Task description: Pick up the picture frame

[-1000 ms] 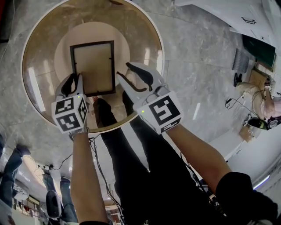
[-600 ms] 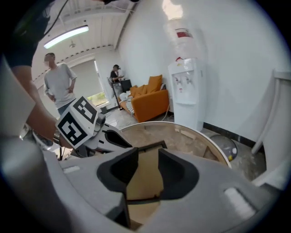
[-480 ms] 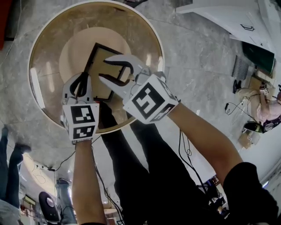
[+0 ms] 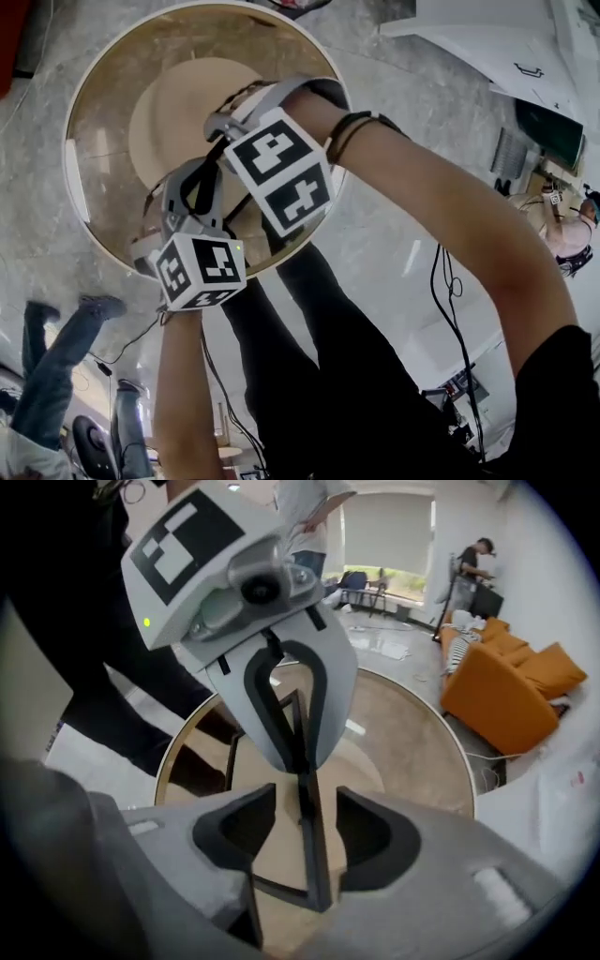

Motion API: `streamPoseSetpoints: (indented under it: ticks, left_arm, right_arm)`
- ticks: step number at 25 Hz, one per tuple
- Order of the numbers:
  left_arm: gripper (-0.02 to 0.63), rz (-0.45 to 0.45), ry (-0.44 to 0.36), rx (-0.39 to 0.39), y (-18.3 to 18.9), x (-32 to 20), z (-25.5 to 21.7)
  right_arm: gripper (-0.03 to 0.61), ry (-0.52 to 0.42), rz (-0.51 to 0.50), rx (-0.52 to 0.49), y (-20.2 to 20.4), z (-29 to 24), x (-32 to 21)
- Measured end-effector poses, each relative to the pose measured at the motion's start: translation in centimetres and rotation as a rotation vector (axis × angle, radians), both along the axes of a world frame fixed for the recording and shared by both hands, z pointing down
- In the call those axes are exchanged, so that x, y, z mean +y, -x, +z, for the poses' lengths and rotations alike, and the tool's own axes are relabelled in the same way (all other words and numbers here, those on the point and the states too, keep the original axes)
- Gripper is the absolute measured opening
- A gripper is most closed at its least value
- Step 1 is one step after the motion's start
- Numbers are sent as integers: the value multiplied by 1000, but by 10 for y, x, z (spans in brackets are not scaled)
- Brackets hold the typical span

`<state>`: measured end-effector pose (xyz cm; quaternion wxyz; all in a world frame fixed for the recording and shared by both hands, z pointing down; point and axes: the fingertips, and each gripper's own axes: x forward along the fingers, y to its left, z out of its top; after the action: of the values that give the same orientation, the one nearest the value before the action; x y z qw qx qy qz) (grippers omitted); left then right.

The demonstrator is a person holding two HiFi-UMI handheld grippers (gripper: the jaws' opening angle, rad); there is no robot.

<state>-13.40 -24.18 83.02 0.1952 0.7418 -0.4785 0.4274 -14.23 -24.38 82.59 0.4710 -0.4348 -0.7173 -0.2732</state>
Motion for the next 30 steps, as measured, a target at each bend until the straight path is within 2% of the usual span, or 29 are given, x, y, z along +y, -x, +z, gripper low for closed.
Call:
streamPoseSetpoints:
  ticks: [2,4,6,8,12,18,20,25,30]
  left_arm:
    - [57,50,-7,-23,-8,-1,-5]
    - [57,61,-11,-21,-14,-4,-11]
    - [58,52,-13,3,-16,-6,-12]
    - [61,39,-17,39,-17,-5,-13]
    - [63,48,-27,65,-19,-4,-20]
    - [52,-18,-88,137,-17,-6,-52]
    - [52,-35,-87,145,-15,3,-56]
    - [50,-132,-57,151,-2,23,-72]
    - [41,-209,-46,157,-2,43,-95]
  right_arm:
    - [201,-3,-59,36,-3,8,9]
    - [201,20,-64,86,-8,12,13]
    - [188,58,-28,146,-12,14,13]
    - [130,107,28,207,-15,13,14]
    - [98,179,100,280,-16,6,15]
    - [75,197,225,345,-23,1,1]
    - [72,214,269,360,-28,-4,1]
    - [67,334,372,344,-26,-34,7]
    - [66,342,420,304,-32,-61,4]
